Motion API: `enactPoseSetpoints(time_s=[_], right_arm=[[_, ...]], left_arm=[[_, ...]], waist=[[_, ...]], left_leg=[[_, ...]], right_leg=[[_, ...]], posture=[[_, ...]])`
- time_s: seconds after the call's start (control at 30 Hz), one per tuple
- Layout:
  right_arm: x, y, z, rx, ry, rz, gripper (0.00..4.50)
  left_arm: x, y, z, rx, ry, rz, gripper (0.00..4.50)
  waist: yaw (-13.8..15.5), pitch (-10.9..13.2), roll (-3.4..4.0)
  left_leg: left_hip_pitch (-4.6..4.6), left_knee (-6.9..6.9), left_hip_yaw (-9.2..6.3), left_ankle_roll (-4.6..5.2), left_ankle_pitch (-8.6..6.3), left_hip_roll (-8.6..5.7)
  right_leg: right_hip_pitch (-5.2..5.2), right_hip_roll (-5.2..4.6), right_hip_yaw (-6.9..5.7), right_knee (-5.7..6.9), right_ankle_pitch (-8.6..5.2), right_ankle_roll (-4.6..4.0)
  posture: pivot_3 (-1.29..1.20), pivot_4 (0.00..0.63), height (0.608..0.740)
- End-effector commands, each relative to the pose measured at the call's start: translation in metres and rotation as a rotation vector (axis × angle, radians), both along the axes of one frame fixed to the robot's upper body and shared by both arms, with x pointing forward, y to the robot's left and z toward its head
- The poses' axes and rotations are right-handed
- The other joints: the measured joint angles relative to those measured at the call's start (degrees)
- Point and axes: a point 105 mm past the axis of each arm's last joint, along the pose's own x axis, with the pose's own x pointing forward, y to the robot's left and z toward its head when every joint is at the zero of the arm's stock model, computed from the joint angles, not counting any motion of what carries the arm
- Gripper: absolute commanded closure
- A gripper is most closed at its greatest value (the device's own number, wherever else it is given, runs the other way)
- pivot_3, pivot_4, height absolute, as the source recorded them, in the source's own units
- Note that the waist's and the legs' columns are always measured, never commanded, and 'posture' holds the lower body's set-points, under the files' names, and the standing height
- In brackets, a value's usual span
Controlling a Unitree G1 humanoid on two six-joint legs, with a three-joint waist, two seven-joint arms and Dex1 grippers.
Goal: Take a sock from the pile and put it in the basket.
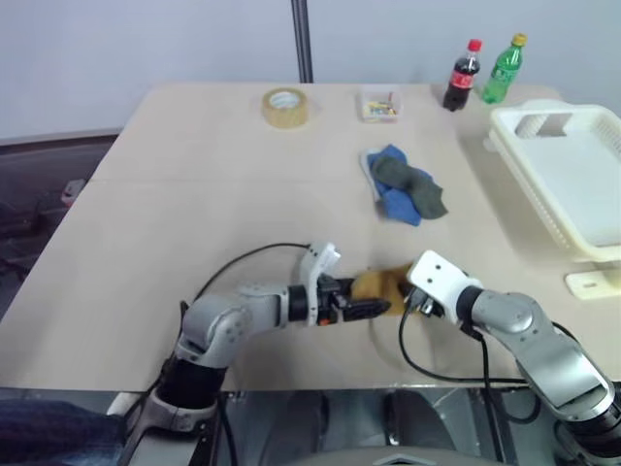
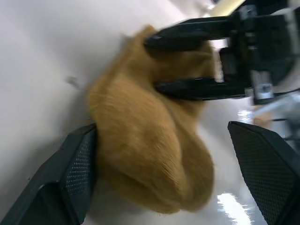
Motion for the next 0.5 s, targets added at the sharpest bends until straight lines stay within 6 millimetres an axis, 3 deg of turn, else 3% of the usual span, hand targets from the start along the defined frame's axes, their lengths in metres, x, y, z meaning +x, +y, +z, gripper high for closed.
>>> enactPoseSetpoints(time_s=[0.03, 0.33, 0.5], right_arm=[[-0.001, 0.0, 0.006, 0.004, -0.029, -0.007, 2.38], [-0.001, -0.001, 0.007, 0.001, -0.035, -0.014, 2.38], [0.0, -0.002, 0.008, -0.003, -0.036, -0.009, 2.38]], left_arm=[[0.005, 0.0, 0.014, -0.112, 0.054, 0.013, 0.05], [0.02, 0.013, 0.03, -0.249, 0.09, 0.121, 0.05], [0.006, 0.01, 0.034, -0.299, 0.138, 0.071, 0.05]], waist=[[0.0, 0.0, 0.0], [0.0, 0.0, -0.01], [0.0, 0.0, -0.01]], left_leg=[[0.0, 0.0, -0.01, 0.0, 0.0, 0.0], [0.0, 0.01, -0.03, -0.11, 0.07, -0.01], [0.0, 0.01, -0.03, -0.12, 0.07, 0.0]], right_leg=[[-0.01, 0.0, -0.01, 0.01, 0.0, 0.0], [0.0, -0.01, -0.01, 0.01, 0.0, 0.0], [0.0, -0.01, -0.01, 0.01, 0.01, -0.01]], posture=[[0.0, 0.15, 0.738], [0.0, 0.15, 0.738], [0.0, 0.15, 0.738]])
